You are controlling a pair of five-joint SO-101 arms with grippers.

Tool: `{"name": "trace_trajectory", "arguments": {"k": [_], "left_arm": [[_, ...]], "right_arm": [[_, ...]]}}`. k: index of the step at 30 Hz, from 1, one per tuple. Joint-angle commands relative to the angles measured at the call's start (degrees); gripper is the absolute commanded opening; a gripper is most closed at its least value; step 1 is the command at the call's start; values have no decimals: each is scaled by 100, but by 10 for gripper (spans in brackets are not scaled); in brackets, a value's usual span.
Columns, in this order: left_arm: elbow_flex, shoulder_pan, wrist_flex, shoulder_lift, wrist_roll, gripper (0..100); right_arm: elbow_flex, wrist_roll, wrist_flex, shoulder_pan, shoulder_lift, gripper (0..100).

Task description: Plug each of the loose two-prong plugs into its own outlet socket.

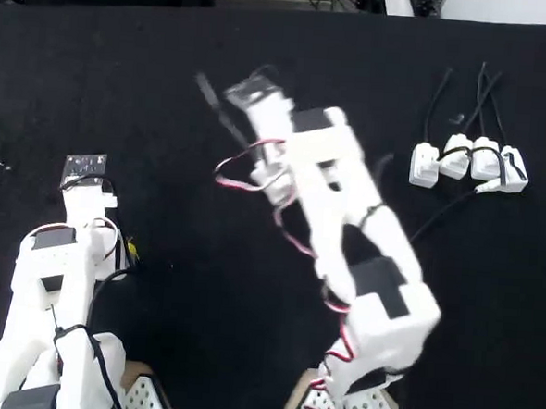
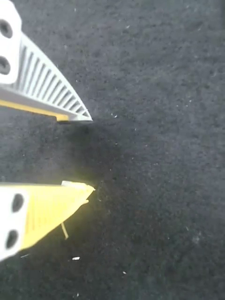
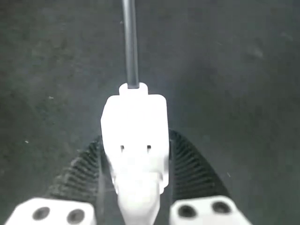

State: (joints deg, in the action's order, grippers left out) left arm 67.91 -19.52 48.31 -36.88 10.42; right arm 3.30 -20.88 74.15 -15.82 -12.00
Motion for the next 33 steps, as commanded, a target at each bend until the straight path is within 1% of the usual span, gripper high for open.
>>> {"name": "trace_trajectory", "arguments": {"k": [1, 3, 6, 9, 13, 15, 18, 21, 23, 26, 28, 31, 32, 33], "left_arm": [[-31, -48, -53, -123, 53, 213], [-31, -48, -53, -123, 53, 213], [-31, -48, -53, -123, 53, 213], [-31, -48, -53, -123, 53, 213], [-31, -48, -53, -123, 53, 213], [-31, -48, -53, -123, 53, 213], [-31, -48, -62, -123, 53, 213], [-31, -48, -62, -123, 53, 213], [-31, -48, -62, -123, 53, 213], [-31, -31, -79, -114, 53, 213], [-31, -31, -79, -105, 44, 213], [-31, -31, -79, -114, 44, 213], [-31, -40, -79, -123, 44, 213], [-31, -40, -79, -123, 44, 213]], "right_arm": [[233, 123, 18, 580, 866, 11], [418, 149, 9, 914, 1112, 11], [620, 527, -97, 1433, 1297, 11], [743, 738, -325, 1934, 1262, 11], [796, 730, -501, 2541, 1051, 11], [804, 695, -624, 2734, 927, 11], [1086, 475, -1248, 2778, 787, 11], [1376, 862, -1908, 2681, 716, 11], [1367, 1055, -2004, 2646, 655, 11], [1209, 1099, -1969, 2602, 523, 17], [1138, 1108, -1978, 2629, 391, 67], [1130, 1081, -2013, 2549, 242, 226], [1130, 1037, -2013, 2470, 233, 265], [1138, 914, -2013, 2400, 242, 281]]}}
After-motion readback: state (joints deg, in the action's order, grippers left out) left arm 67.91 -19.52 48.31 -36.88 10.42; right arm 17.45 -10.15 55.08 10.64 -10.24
